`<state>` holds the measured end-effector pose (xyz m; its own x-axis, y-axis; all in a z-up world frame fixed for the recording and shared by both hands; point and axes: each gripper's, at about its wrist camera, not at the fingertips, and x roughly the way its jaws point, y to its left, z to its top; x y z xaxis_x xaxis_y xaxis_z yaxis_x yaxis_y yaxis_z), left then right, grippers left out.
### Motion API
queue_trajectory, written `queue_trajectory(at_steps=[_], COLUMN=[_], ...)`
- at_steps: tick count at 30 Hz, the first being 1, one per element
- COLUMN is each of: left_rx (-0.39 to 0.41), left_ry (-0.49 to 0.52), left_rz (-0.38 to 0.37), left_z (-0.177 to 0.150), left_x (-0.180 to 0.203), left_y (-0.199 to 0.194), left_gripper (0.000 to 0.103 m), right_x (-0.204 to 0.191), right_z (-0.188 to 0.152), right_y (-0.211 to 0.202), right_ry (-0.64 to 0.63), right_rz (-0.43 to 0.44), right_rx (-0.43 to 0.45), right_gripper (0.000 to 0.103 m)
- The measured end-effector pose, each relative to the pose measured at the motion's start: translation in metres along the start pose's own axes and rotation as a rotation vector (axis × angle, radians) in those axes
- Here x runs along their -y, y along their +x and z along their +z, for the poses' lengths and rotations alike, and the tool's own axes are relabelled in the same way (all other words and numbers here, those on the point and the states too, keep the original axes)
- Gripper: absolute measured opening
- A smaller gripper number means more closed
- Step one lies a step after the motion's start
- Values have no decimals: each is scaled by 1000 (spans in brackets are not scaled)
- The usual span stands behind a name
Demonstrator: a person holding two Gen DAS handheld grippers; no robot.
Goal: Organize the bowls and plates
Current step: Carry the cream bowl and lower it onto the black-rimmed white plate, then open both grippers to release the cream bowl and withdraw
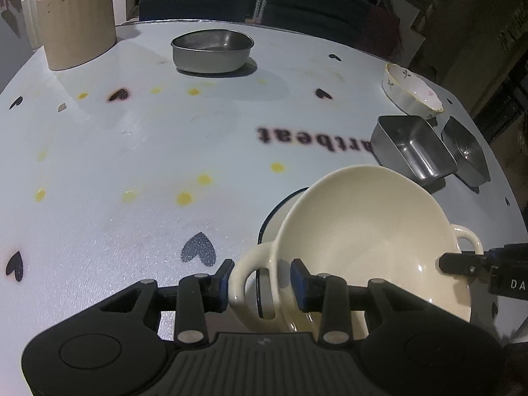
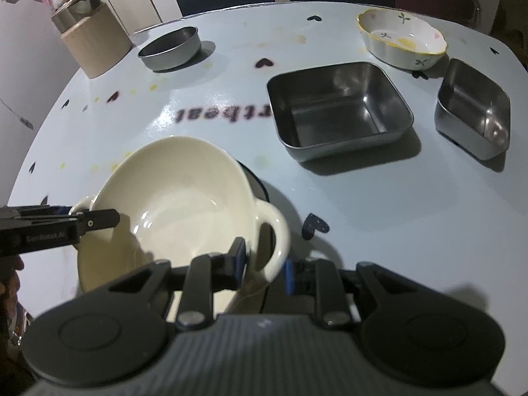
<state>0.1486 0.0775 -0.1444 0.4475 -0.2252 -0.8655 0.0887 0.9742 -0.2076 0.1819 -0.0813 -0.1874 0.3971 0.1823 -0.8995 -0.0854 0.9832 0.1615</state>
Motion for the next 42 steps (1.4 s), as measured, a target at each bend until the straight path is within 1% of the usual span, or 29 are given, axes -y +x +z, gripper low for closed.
queue_trajectory(at_steps=[5,10,16,20,25,27,28,29,31,32,34,35,36,38,39,40,42], left_rx=[1,-3,-6,-7,-9,-25,-28,-30,-33,-33,-38,-39,-36,-20,-8,0,15], left_ry=[20,18,21,23,32,34,36,41,53,56,58,59,61,62,64,66,74], left_rz=[4,-3,-2,-2,3,6,6,7,8,8,10,11,11,12,12,10,6], left_z=[0,0,0,0,-1,-1,-2,-3,-5,-6,-8,-8,-8,-8,-8,-7,-5], left_x=[3,3,2,2,3,3,3,3,5,5,6,7,9,12,14,16,22], left_y=[-1,-2,-2,-2,-2,-2,-2,-2,-3,-3,-4,-5,-7,-11,-14,-16,-22], left_gripper=[38,37,37,37,38,49,59,67,73,77,83,83,84,94,96,99,101], right_x=[-1,1,-10,-9,-7,-5,-5,-4,-5,-6,-5,-5,-4,-3,-2,-1,1], right_z=[-2,-5,-8,-8,-7,-7,-8,-8,-9,-10,-12,-12,-13,-15,-15,-16,-16], right_y=[2,6,5,6,8,10,12,12,11,10,8,7,7,6,5,3,-2], right_ry=[-7,11,-68,-56,-50,-47,-45,-43,-50,-56,-63,-66,-69,-67,-66,-67,-69], right_rz=[-1,-1,-52,-42,-40,-36,-28,-18,6,15,18,18,23,28,26,24,30], right_rx=[-16,-39,-21,-28,-30,-41,-45,-44,-34,-29,-16,-13,-14,-9,6,18,48], right_gripper=[30,33,39,39,42,49,51,55,62,64,73,76,81,88,91,97,103])
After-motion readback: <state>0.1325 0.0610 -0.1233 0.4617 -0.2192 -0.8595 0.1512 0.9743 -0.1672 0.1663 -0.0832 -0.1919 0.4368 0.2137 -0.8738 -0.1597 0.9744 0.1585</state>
